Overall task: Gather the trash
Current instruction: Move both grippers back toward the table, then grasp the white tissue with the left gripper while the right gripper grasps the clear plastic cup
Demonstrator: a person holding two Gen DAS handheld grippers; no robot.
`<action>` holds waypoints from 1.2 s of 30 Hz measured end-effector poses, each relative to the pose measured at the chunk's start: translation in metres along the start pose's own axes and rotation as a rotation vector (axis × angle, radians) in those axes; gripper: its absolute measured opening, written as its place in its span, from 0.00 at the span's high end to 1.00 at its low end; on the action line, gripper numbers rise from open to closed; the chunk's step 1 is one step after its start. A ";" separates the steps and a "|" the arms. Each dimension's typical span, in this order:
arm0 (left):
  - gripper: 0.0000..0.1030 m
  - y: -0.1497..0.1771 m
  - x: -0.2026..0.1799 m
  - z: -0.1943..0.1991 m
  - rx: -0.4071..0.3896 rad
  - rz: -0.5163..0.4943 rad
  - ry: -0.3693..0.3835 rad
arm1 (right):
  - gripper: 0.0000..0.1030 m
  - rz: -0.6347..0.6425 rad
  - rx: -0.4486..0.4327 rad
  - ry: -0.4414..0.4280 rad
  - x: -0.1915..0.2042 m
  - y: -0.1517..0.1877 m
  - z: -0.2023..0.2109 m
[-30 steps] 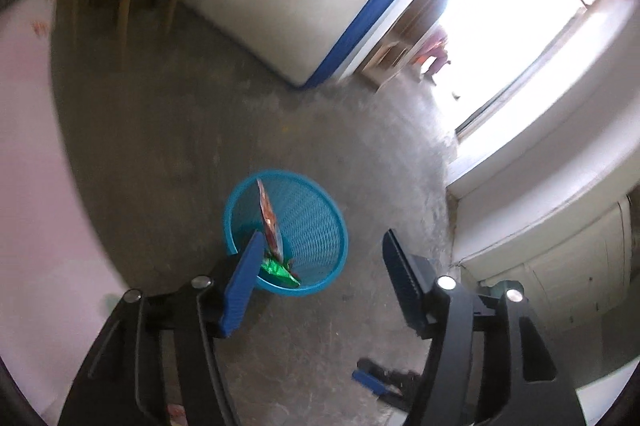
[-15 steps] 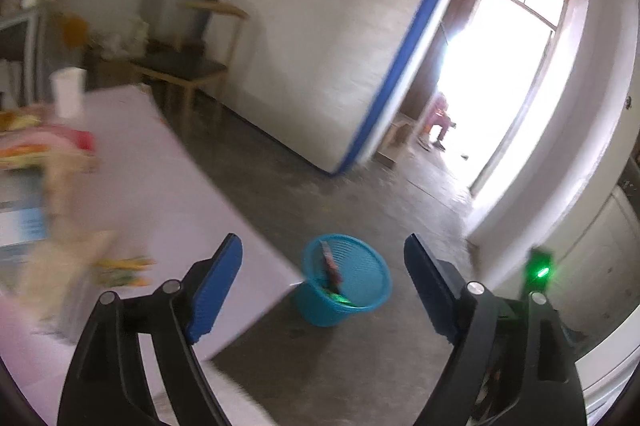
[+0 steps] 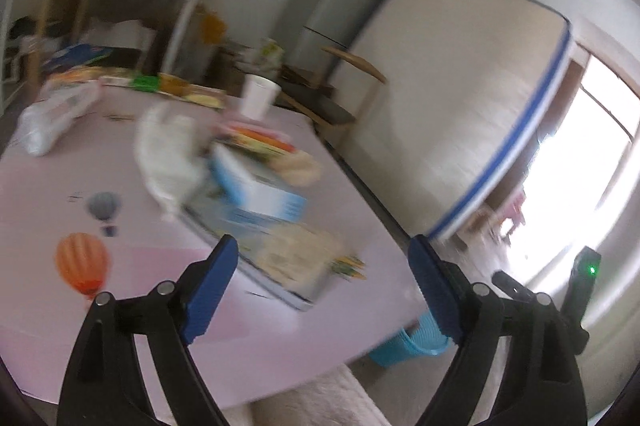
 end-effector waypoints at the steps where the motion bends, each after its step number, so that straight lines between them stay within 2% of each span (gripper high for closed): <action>1: 0.17 -0.004 0.009 0.002 -0.006 0.012 -0.012 | 0.07 0.012 0.008 -0.021 0.009 -0.003 -0.005; 4: 0.17 -0.013 0.040 0.001 -0.015 0.057 -0.059 | 0.07 0.043 0.034 -0.064 0.031 -0.009 -0.017; 9: 0.17 -0.037 0.077 -0.018 -0.007 0.092 -0.094 | 0.07 0.070 0.107 -0.125 0.064 -0.013 -0.038; 13: 0.18 -0.059 0.110 -0.049 0.056 0.148 -0.119 | 0.07 0.066 0.133 -0.167 0.080 -0.024 -0.052; 16: 0.23 -0.074 0.128 -0.080 0.106 0.186 -0.119 | 0.07 0.052 0.150 -0.189 0.091 -0.029 -0.065; 18: 0.27 -0.082 0.138 -0.100 0.131 0.210 -0.146 | 0.07 0.042 0.165 -0.202 0.097 -0.029 -0.071; 19: 0.30 -0.084 0.141 -0.111 0.146 0.205 -0.152 | 0.07 0.041 0.172 -0.206 0.100 -0.028 -0.074; 22: 0.48 -0.084 0.148 -0.134 0.179 0.174 -0.199 | 0.07 0.045 0.194 -0.210 0.104 -0.025 -0.079; 24: 0.79 -0.081 0.149 -0.145 0.198 0.136 -0.214 | 0.07 0.049 0.205 -0.206 0.104 -0.023 -0.081; 26: 0.94 -0.080 0.151 -0.149 0.199 0.133 -0.200 | 0.07 0.046 0.213 -0.202 0.102 -0.022 -0.081; 28: 0.98 -0.080 0.151 -0.143 0.173 0.135 -0.186 | 0.07 0.043 0.217 -0.198 0.102 -0.023 -0.081; 36: 0.98 -0.087 0.151 -0.081 0.034 0.192 -0.139 | 0.07 0.038 0.202 -0.199 0.103 -0.030 -0.077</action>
Point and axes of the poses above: each gripper's, at about its wrist camera, not at the fingertips, and z roughly against the way its jaws point, x to its left, y to its underside, the point moved 6 cm from there along -z, roughly the way its jaws point, and after that the axes turned 6 degrees about -y, right-handed, at the moved point
